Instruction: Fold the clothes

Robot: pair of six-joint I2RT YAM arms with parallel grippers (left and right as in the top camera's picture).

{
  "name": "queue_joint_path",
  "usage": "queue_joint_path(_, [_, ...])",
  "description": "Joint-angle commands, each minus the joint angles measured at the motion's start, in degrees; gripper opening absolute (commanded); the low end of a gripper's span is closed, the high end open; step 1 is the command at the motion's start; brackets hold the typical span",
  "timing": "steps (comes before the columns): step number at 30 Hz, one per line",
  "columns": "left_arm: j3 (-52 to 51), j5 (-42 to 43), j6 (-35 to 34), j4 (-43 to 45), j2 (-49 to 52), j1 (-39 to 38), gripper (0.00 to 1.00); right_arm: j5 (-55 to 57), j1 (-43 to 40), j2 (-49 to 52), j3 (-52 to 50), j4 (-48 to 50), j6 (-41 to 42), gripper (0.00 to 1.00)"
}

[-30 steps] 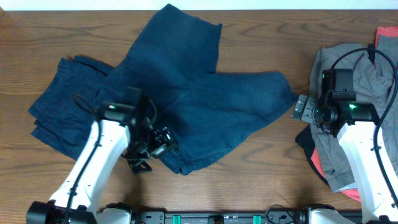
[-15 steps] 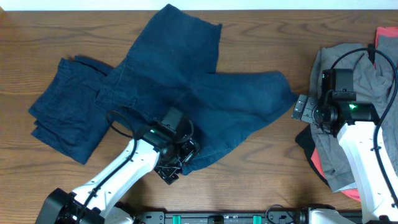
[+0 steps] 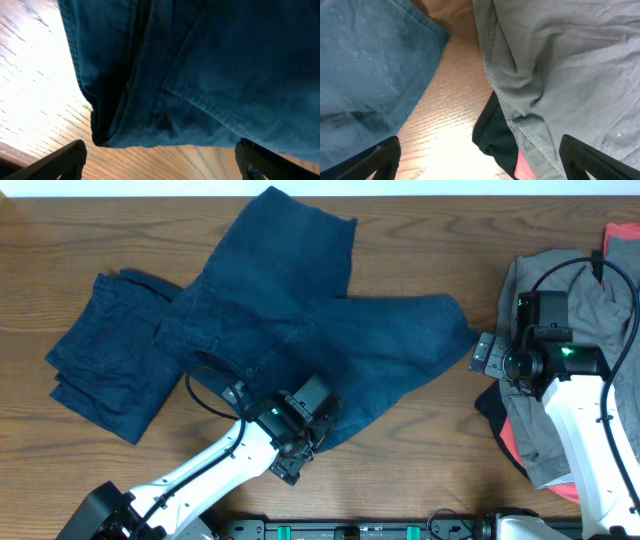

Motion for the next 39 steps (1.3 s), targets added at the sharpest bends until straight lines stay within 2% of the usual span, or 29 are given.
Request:
queue_joint_path(1, [-0.55,-5.05,-3.54,-0.20,0.48,-1.11,0.93,-0.17,-0.22,-0.55,0.55,-0.39,-1.25,0.99])
queue_joint_path(7, [-0.55,-5.03,-5.03,-0.15,4.46,-1.40,0.93,-0.17,-0.22,-0.55,0.55,-0.74,-1.22,0.99])
queue_joint_path(9, [-0.55,-5.01,-5.01,0.31,6.23,-1.38,0.90,-0.17,-0.26,-0.55,0.55,-0.90,-1.25,0.99])
queue_joint_path(14, [-0.55,-5.81,-4.96,0.44,7.76,-1.31,0.64,-0.13,-0.26,-0.55,0.55,-1.03,-1.25,0.99])
queue_joint_path(18, [-0.52,-5.79,-3.21,0.17,6.56,-1.31,0.34,-0.15,-0.26,-0.55,0.55,-1.07,-1.25,0.99])
queue_joint_path(20, [-0.52,-5.81,-1.09,-0.55,5.29,-1.31,0.24,-0.20,-0.26,-0.55,0.55,-1.20,-1.22,0.99])
queue_joint_path(22, [-0.52,-5.99,0.79,-2.78,3.45,-1.25,0.19,-0.61,-0.26,-0.55,0.55,-1.68,-1.25,0.99])
queue_joint_path(24, [-0.52,-7.17,3.58,-6.45,0.98,-0.48,0.08,-2.45,-0.26,-0.55,0.55,-2.54,-1.27,0.99])
queue_joint_path(28, [-0.52,-11.32,8.46,-16.28,-5.90,3.13,0.06,-12.35,-0.11,0.24,0.31,-4.55,-1.68,0.98])
queue_joint_path(31, [-0.52,-14.34,11.85,-20.50,-11.23,5.57,0.06,-22.08,0.15,1.62,-0.55,-5.95,-1.68,0.99])
queue_joint_path(35, [-0.52,-16.76,14.64,-21.03,-16.59,6.73,0.06,-32.44,1.90,3.54,-3.41,-7.28,-0.52,0.97])
queue_joint_path(39, [-0.52,-17.81,14.62,-20.46,-18.67,6.73,0.06,-33.11,4.24,3.67,-9.55,-6.29,6.56,0.97])
